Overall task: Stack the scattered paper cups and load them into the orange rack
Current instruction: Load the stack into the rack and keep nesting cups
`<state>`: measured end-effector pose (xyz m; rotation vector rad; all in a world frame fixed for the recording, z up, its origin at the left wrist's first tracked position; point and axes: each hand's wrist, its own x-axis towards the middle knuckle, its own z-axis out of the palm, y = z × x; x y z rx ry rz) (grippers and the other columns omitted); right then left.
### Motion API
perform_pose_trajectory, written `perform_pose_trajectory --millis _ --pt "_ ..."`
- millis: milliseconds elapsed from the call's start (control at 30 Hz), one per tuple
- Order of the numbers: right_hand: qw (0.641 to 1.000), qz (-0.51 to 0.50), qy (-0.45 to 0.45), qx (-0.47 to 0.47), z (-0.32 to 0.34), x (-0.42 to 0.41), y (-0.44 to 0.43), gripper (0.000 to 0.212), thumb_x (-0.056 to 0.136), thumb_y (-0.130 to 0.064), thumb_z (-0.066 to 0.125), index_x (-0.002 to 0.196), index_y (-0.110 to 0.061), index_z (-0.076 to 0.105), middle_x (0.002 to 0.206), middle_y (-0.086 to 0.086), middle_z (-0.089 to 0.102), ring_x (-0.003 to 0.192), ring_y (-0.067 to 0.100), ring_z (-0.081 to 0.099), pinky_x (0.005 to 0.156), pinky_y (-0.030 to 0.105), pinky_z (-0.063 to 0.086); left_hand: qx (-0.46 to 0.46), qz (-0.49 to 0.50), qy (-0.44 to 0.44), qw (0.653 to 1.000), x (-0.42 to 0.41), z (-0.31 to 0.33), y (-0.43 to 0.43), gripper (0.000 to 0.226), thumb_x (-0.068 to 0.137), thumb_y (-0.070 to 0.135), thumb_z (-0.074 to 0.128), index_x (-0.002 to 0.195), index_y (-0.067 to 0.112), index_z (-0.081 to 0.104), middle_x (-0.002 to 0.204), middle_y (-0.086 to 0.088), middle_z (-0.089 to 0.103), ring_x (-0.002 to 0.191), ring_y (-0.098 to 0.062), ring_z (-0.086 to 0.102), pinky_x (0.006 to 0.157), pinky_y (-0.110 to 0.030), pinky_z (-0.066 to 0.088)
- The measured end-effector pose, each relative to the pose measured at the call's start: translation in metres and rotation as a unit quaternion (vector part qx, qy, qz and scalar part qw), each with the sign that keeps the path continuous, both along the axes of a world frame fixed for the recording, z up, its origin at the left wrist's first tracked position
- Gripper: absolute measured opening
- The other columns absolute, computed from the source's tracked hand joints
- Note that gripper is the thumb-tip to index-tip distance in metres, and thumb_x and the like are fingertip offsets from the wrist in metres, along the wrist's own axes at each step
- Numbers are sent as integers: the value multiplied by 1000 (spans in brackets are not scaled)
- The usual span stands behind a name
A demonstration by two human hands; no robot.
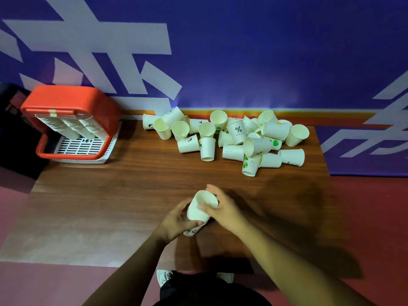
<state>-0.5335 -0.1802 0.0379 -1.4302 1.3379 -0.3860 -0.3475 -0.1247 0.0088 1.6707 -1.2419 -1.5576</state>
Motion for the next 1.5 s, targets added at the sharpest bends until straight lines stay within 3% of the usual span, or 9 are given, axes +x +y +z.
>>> perform_pose_trajectory --millis 133,267,467,700,833,1000,1200,1367,1500 --pt "983 -182 16 -7 -1 -44 -49 36 90 -33 67 116 -9 62 107 5 67 100 19 63 76 17 46 -6 47 38 998 -23 4 -12 68 72 37 85 133 31 57 124 2 70 116 -16 65 98 -35 53" --pt "955 -282 89 -26 -21 -91 -106 41 88 -34 68 108 1 60 104 15 65 100 32 63 82 35 50 -4 86 68 994 -38 7 -22 69 73 37 84 135 21 57 127 -4 69 117 -24 65 101 -46 52" --pt "943 -295 139 69 -52 -108 -162 68 85 -47 64 126 4 46 129 19 55 115 35 56 89 37 49 -3 118 60 991 -48 8 -33 71 71 39 84 134 21 58 126 -3 69 117 -23 65 102 -49 51" --pt "950 -239 176 102 -76 -106 -167 54 88 -30 65 130 1 50 128 16 60 116 35 59 86 35 48 9 119 43 992 -48 0 -43 68 73 44 84 134 27 58 126 -2 69 117 -23 64 101 -49 52" --pt "951 -247 136 129 -84 -112 -151 48 84 -36 68 119 -4 60 117 12 66 106 31 63 75 29 44 22 115 34 993 -48 -6 -44 69 71 49 84 133 30 58 125 1 69 116 -22 65 99 -47 54" --pt "946 -302 69 98 -80 -108 -175 45 84 -34 71 118 -5 63 120 12 66 111 31 61 90 37 51 32 106 30 993 -54 -9 -50 68 72 47 84 134 32 58 126 3 69 116 -19 65 99 -45 54" --pt "924 -340 -4 177 -89 -98 -163 46 80 -34 77 115 -9 62 115 7 67 98 24 64 85 39 56 49 114 4 992 -48 -15 -54 72 68 53 85 132 30 59 121 2 71 112 -19 68 96 -48 55" --pt "904 -254 -80 334 -70 -110 -111 50 81 -40 75 116 -11 55 113 10 67 96 29 69 85 41 57 39 129 -25 991 -53 -13 -59 66 66 40 89 125 29 60 110 5 73 100 -7 69 83 -29 59" --pt "872 -279 -230 330 -52 -124 -84 31 88 -21 70 114 -5 62 115 15 70 105 28 68 95 47 53 23 52 -83 995 -55 -11 -69 53 75 24 87 120 30 60 111 9 69 97 5 65 77 -13 50"
